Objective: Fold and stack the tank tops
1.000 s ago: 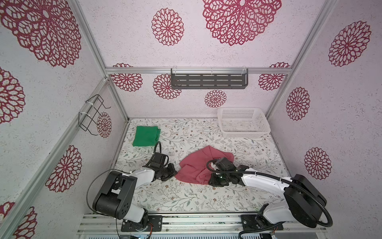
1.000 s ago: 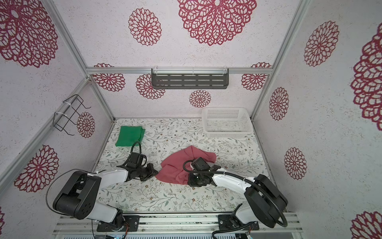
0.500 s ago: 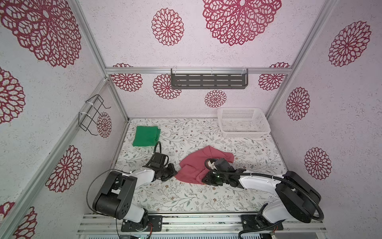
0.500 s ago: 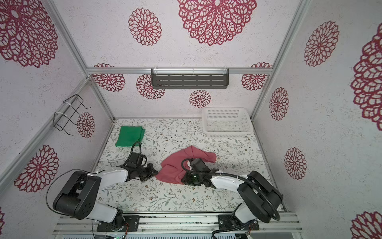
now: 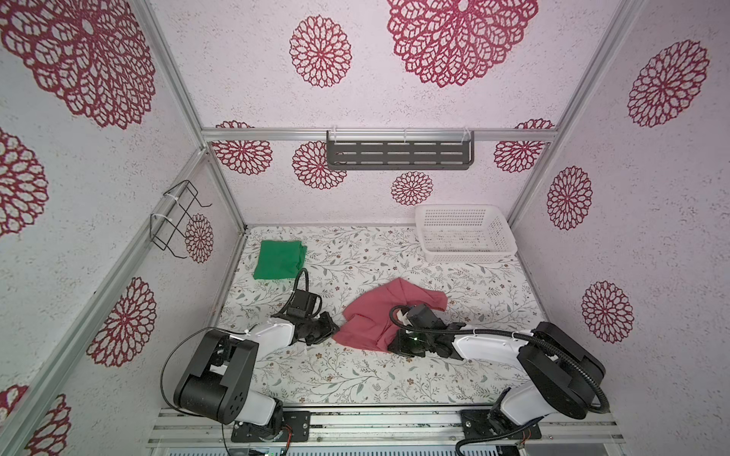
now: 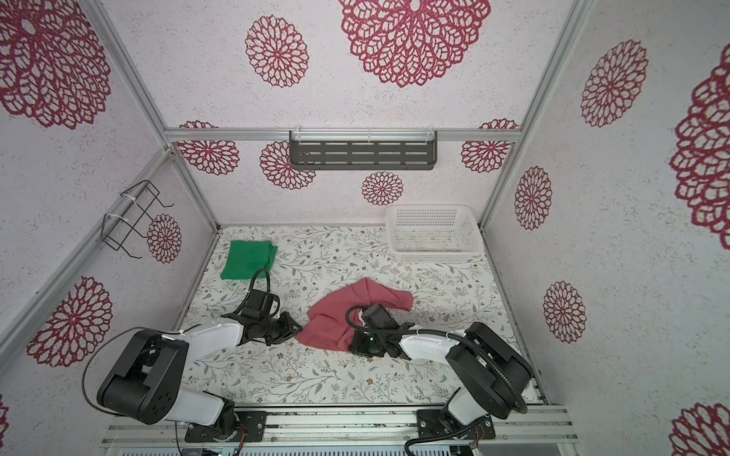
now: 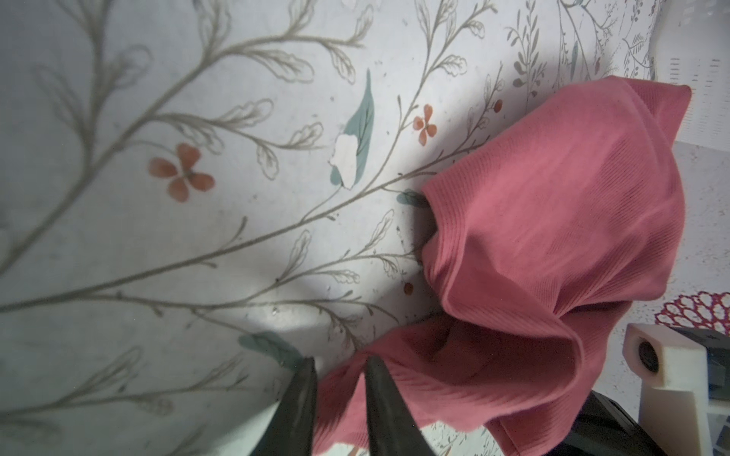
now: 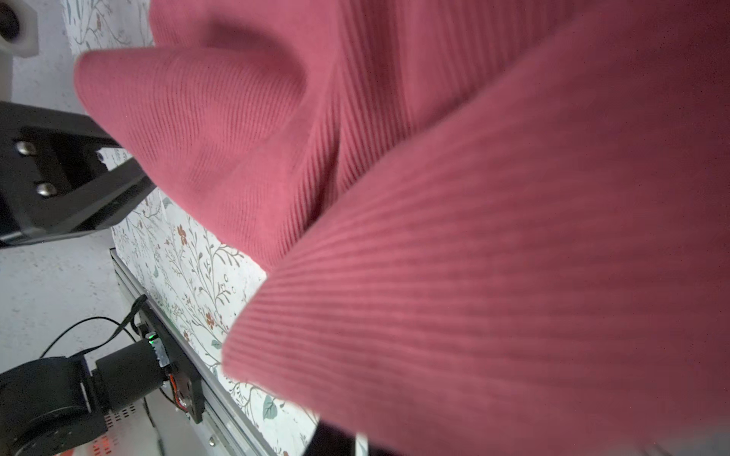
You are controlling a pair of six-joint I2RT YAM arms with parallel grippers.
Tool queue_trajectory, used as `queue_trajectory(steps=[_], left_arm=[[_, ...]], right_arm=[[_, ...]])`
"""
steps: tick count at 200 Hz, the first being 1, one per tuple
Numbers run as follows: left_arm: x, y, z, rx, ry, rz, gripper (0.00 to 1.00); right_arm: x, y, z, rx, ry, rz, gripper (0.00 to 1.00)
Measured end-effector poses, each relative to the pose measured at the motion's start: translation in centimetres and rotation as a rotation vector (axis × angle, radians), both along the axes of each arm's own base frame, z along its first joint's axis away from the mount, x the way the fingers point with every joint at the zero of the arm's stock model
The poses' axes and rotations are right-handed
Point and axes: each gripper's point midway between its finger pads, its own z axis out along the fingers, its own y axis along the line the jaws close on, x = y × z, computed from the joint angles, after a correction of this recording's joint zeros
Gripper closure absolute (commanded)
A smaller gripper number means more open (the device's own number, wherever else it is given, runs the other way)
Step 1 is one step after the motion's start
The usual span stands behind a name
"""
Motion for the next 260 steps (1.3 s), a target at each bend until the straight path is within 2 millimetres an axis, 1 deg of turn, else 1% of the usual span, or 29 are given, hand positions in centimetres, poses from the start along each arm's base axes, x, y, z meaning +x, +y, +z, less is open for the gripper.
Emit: queue_trajectory(steps=[26, 38, 48, 77, 90, 105, 118, 131, 146, 158, 167, 179, 182, 190, 198, 215, 232, 250, 260], left_arm=[[0.0, 0.0, 0.0, -0.001, -0.001, -0.003, 0.69], [0.0, -0.1, 0.1, -0.002, 0.000, -0.004, 0.70], [0.0, -0.1, 0.0, -0.002, 0.000, -0.004, 0.72], [-0.3, -0.1, -0.2, 0.002, 0.010, -0.009, 0.85], [-0.4, -0.3, -0.4, -0.001, 0.016, -0.012, 1.00], [-0.7, -1.1, -0.6, -0.016, 0.019, -0.034, 1.00], [-0.9, -1.9, -0.5, -0.032, 0.020, -0.052, 1.00], [-1.1, -2.2, -0.4, -0.040, 0.026, -0.055, 1.00], [-1.3, -2.1, 0.0, -0.036, 0.036, -0.049, 1.00], [-1.1, -2.0, 1.1, -0.032, 0.030, -0.037, 1.00], [-0.3, -2.1, 2.8, -0.034, 0.001, -0.030, 1.00], [1.7, -2.3, 6.6, -0.048, -0.083, -0.019, 1.00], [2.5, -2.3, 8.0, -0.053, -0.118, -0.014, 1.00], [4.0, -2.3, 11.0, -0.064, -0.189, -0.008, 1.00], [5.6, -2.1, 14.8, -0.076, -0.274, 0.002, 1.00], [8.1, -1.1, 21.9, -0.061, -0.423, 0.013, 1.00], [9.3, 0.1, 27.7, -0.017, -0.538, 0.017, 1.00], [9.6, 1.7, 32.4, 0.054, -0.620, 0.025, 1.00], [9.5, 2.7, 34.6, 0.088, -0.658, 0.033, 1.00]], right_arm=[[0.0, -0.3, -0.2, -0.016, 0.003, -0.007, 1.00], [-0.1, -0.5, -0.3, -0.025, 0.005, -0.009, 1.00], [-0.1, -0.6, -0.2, -0.028, 0.005, -0.010, 1.00], [-0.1, -1.1, 0.3, -0.038, -0.004, -0.010, 1.00], [0.1, -1.3, 0.5, -0.045, -0.012, -0.011, 1.00], [0.5, -1.4, 1.0, -0.052, -0.022, -0.014, 1.00], [0.9, -1.7, 1.7, -0.058, -0.035, -0.015, 1.00], [1.6, -2.2, 2.7, -0.066, -0.055, -0.018, 1.00], [2.7, -3.0, 4.5, -0.078, -0.096, -0.023, 1.00], [3.9, -3.8, 6.4, -0.094, -0.138, -0.026, 1.00], [5.0, -4.5, 8.0, -0.109, -0.175, -0.030, 1.00], [6.5, -5.5, 10.0, -0.142, -0.225, -0.029, 1.00], [6.8, -5.7, 10.5, -0.152, -0.239, -0.030, 1.00], [7.7, -6.4, 11.8, -0.171, -0.270, -0.028, 1.00], [8.6, -7.1, 13.1, -0.195, -0.298, -0.028, 1.00], [10.3, -8.8, 15.9, -0.241, -0.358, -0.033, 1.00], [11.9, -10.4, 19.1, -0.285, -0.424, -0.039, 1.00], [13.6, -12.1, 22.9, -0.330, -0.512, -0.053, 1.00], [14.3, -13.1, 25.2, -0.350, -0.563, -0.069, 1.00]])
